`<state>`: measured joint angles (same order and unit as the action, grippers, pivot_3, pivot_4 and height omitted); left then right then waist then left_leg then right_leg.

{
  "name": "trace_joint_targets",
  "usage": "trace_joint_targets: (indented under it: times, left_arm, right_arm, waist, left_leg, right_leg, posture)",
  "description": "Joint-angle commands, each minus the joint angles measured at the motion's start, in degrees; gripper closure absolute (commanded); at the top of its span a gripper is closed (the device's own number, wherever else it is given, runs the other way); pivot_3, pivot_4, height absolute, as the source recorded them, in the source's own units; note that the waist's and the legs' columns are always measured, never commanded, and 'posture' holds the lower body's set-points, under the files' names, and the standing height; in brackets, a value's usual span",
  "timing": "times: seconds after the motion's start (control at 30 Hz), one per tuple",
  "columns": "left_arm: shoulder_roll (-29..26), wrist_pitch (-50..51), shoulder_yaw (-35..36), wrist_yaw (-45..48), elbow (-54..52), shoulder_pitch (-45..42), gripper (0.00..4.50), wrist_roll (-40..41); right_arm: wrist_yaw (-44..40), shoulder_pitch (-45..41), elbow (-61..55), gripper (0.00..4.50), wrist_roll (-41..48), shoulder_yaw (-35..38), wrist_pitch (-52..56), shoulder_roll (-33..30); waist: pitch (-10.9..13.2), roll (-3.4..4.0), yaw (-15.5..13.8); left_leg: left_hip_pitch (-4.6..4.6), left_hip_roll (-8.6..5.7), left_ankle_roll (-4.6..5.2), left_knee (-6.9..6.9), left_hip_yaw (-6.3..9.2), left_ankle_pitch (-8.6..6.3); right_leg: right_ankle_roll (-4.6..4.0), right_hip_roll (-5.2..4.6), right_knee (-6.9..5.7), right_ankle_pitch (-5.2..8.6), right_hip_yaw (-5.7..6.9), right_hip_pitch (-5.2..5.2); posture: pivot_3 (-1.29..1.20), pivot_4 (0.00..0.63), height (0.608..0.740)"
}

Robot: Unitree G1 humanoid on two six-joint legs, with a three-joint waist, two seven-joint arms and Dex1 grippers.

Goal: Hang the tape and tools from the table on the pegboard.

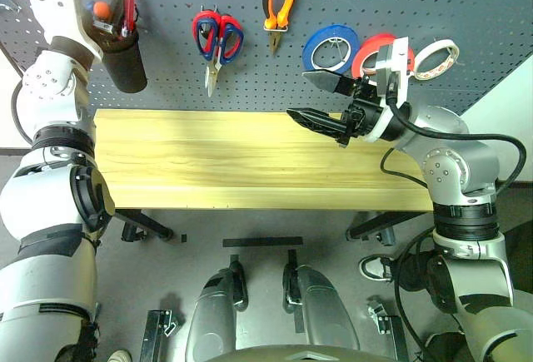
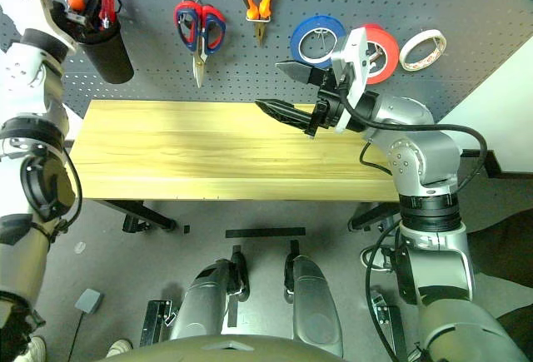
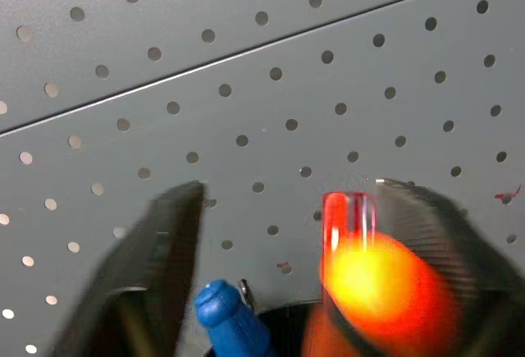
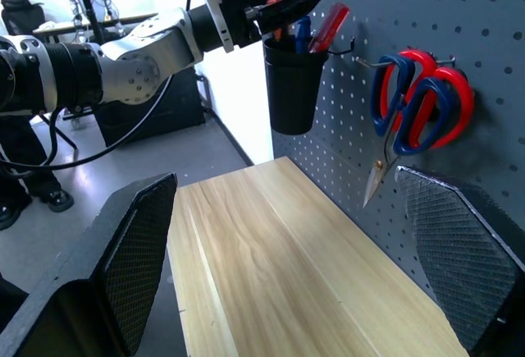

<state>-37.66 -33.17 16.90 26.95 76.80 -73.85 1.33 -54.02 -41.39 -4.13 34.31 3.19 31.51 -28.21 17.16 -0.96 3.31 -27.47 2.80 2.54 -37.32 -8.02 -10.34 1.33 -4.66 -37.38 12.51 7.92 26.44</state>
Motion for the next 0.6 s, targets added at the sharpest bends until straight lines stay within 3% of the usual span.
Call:
trace_joint_targets:
  times: [0.03,0.17,0.27,0.43,0.6]
  left_arm:
    - [-2.3,-1.3,2.3,1.6,-3.9,-0.3,0.59,3.2]
    - [-2.4,3.2,2.9,9.0,-10.6,2.7,0.59,7.3]
    - [-2.4,11.7,3.2,17.9,-24.3,10.0,0.59,13.6]
    - [-6.7,30.9,5.2,26.8,-53.9,30.5,0.59,25.1]
    - [-9.7,46.7,10.1,27.9,-77.1,52.3,0.59,34.9]
  right_arm:
    - [-0.1,-1.2,0.2,0.0,-0.1,1.0,-2.1,0.1]
    - [0.1,-2.3,2.0,0.0,1.4,1.9,-1.0,0.6]
    - [-1.7,-2.6,3.1,0.0,2.4,1.9,0.2,-0.2]
    - [-5.3,-2.3,6.0,0.0,1.0,0.1,1.1,-2.0]
    - [-9.0,-1.4,9.9,0.0,-1.7,-1.9,-0.6,-3.6]
  waist:
    - [0.0,0.0,0.0]
    - [0.0,-0.01,-0.1]
    - [-0.1,0.0,-0.1]
    - [-0.2,-0.08,0.2]
    - [-0.6,-0.2,-0.5]
  left_leg:
    - [0.0,0.0,0.0,0.0,0.0,0.0]
    - [0.0,0.0,-0.03,0.0,-0.02,0.02]
    - [0.03,-0.02,-0.3,0.0,-0.05,0.19]
    - [0.04,0.01,-0.42,0.0,-0.04,0.26]
    - [0.1,0.02,-0.56,0.07,0.01,0.32]
  right_leg:
    - [-0.02,0.0,0.0,-0.01,0.0,0.0]
    - [-0.05,0.04,0.0,-0.04,0.04,-0.01]
    - [-0.04,0.04,-0.03,-0.05,0.02,-0.03]
    - [-0.05,0.1,-0.07,-0.06,-0.02,-0.02]
    - [-0.07,0.08,-0.05,-0.07,-0.05,-0.05]
  posture:
    - [-0.1,0.246,0.74]
    - [-0.07,0.214,0.74]
    - [-0.05,0.19,0.74]
    - [-0.02,0.173,0.74]
    - [0.01,0.152,0.74]
